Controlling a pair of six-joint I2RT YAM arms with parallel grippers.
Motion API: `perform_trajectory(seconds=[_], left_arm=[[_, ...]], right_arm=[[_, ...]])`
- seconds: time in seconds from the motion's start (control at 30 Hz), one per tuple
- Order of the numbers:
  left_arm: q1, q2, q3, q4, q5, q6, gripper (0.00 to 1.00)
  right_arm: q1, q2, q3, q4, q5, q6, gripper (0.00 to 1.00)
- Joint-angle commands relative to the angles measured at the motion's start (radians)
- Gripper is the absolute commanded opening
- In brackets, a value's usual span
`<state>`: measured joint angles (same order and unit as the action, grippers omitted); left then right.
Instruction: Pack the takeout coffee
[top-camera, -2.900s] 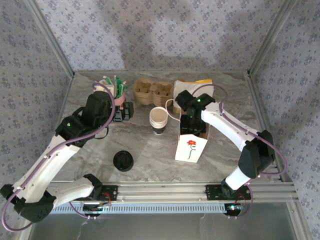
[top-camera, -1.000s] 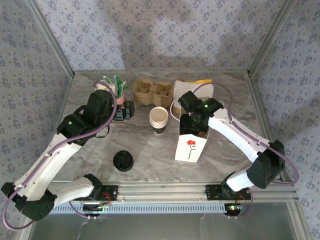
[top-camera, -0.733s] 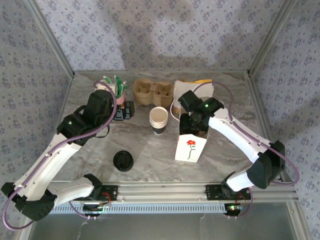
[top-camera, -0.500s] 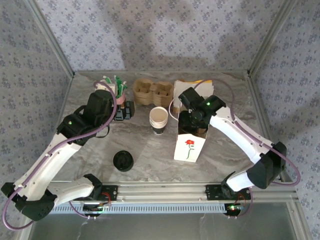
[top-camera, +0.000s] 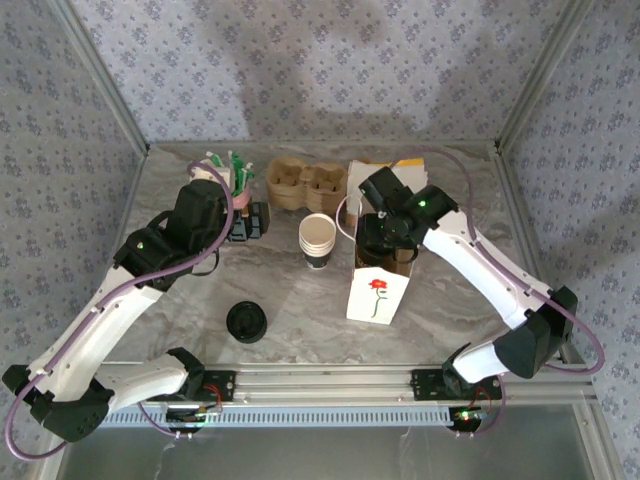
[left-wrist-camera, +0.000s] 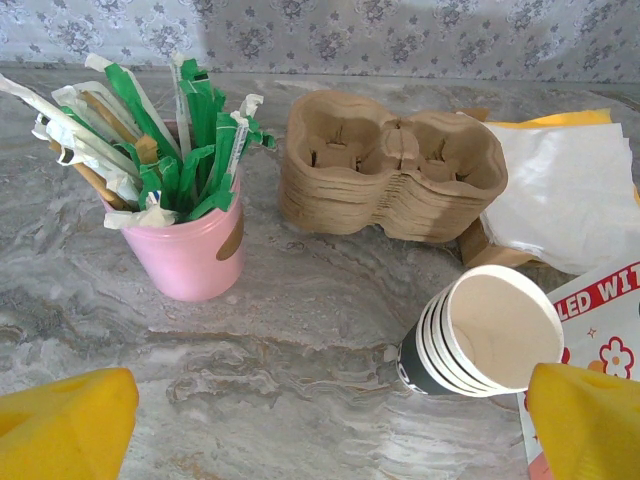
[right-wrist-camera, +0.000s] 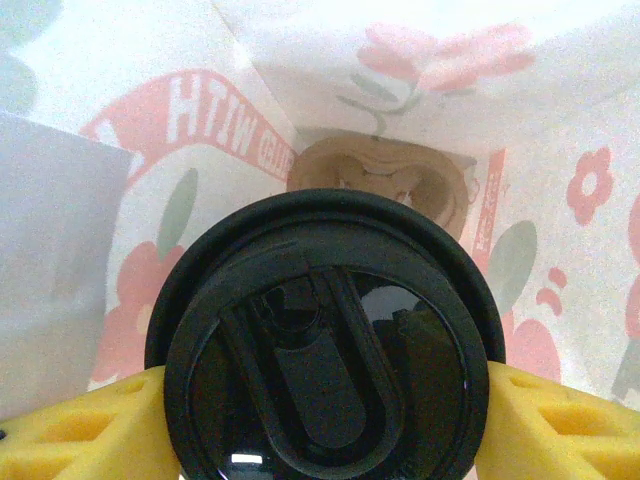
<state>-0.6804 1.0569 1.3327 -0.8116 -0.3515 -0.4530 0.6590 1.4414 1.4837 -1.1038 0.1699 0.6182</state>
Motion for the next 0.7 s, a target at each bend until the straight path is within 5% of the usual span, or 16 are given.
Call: perform_trajectory(seconds=[0.0,0.67], left_arm=[[0.006,0.007,0.037,0.005,-0.001,0.007,1.0],[0.006,0.009,0.039,0.006,0.0,0.007,1.0]], right_arm=[[-0.01,-0.016,0.043,-0.028,0.026,-0.027,0.68],[-0.026,0.014,0.098,-0.034,0.061,-0.033,0.68]])
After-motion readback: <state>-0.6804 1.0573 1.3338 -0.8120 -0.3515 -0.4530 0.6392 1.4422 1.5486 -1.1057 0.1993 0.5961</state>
